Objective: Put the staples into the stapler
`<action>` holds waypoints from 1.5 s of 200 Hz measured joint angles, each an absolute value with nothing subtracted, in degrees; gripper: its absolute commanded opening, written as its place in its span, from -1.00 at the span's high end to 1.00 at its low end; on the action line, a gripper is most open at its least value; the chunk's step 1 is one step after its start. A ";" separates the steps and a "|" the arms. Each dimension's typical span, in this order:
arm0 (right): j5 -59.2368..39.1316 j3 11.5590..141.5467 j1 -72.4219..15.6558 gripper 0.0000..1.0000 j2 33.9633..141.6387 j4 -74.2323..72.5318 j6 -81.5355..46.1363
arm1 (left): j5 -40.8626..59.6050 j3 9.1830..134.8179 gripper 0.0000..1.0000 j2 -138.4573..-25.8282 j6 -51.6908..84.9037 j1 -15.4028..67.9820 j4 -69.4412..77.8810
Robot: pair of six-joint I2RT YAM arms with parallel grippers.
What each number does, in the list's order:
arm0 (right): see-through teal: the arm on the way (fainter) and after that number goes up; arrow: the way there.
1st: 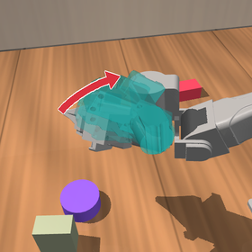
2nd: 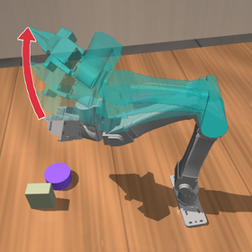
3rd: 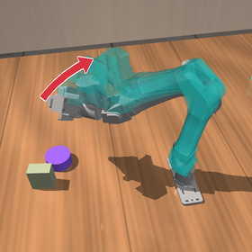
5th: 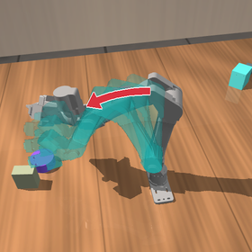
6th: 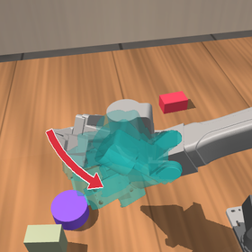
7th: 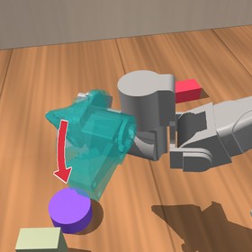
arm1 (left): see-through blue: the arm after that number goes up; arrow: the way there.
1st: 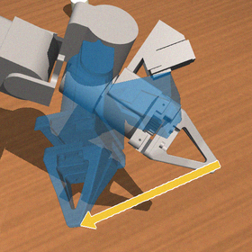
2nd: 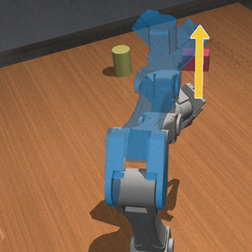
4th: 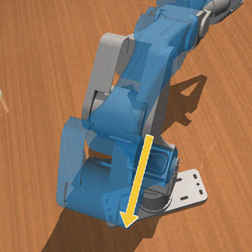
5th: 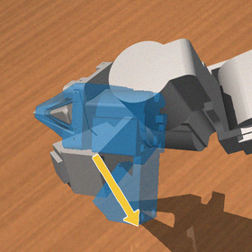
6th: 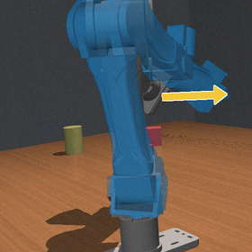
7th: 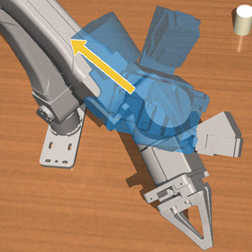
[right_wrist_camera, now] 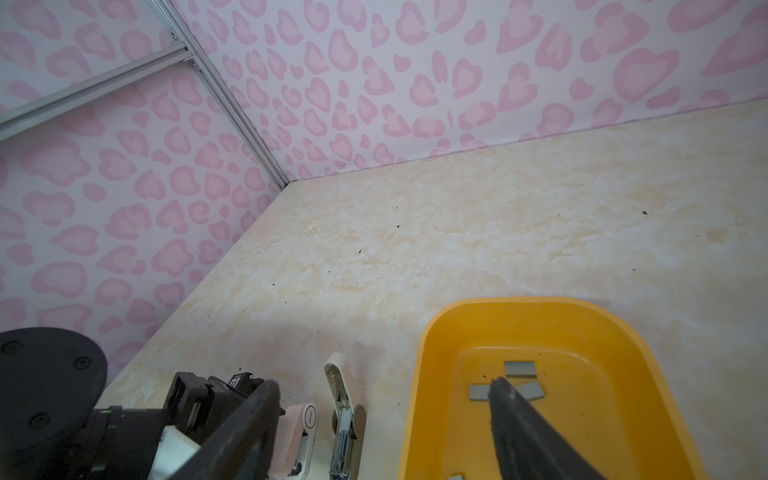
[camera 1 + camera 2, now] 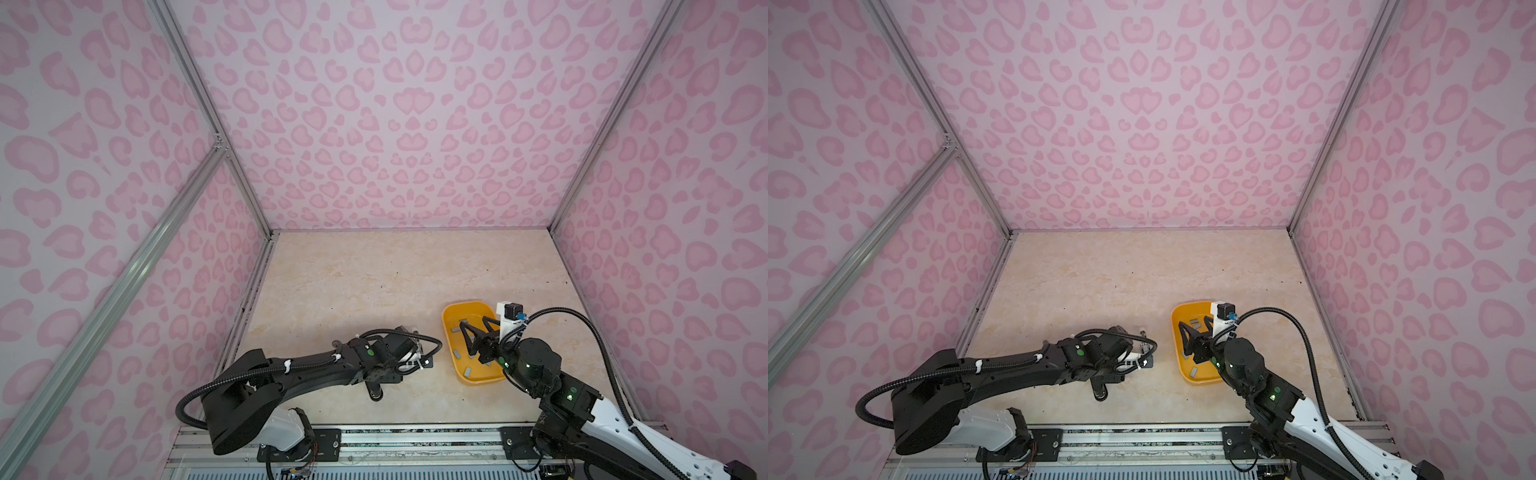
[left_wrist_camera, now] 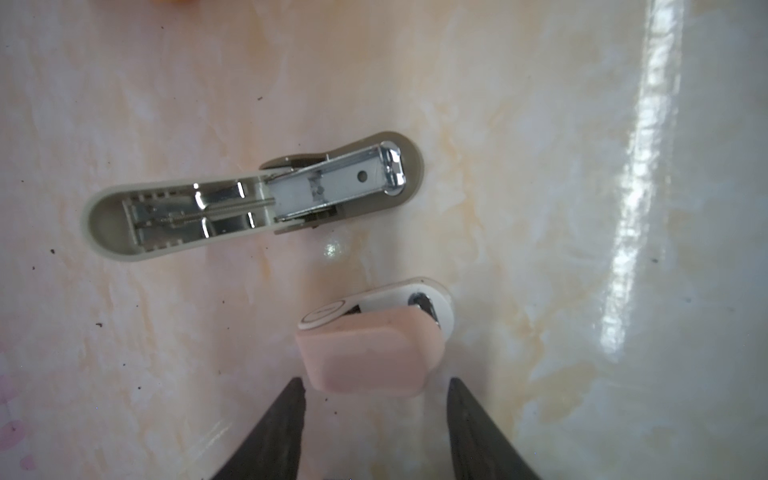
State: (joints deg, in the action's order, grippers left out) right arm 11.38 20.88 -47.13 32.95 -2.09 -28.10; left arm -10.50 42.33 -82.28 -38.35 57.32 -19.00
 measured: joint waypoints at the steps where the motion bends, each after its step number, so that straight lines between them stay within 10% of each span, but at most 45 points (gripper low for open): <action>1: 11.33 20.88 -47.13 -0.58 33.01 -2.11 -28.10 | -10.50 42.33 -0.13 -82.28 -38.44 57.32 -18.94; 209: 8.97 21.12 -46.61 -0.60 40.25 -4.82 -28.49 | -0.89 46.06 0.24 -88.33 -42.70 57.01 -16.25; 300: 8.99 20.93 -45.91 -0.60 37.21 -4.69 -28.47 | -1.93 46.37 0.05 -88.99 -42.41 56.38 -16.82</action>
State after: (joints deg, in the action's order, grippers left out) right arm 8.99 20.93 -45.91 37.21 -4.69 -28.47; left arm -1.93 46.37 -88.99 -42.41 56.38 -16.82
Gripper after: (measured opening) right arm 0.804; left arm 0.473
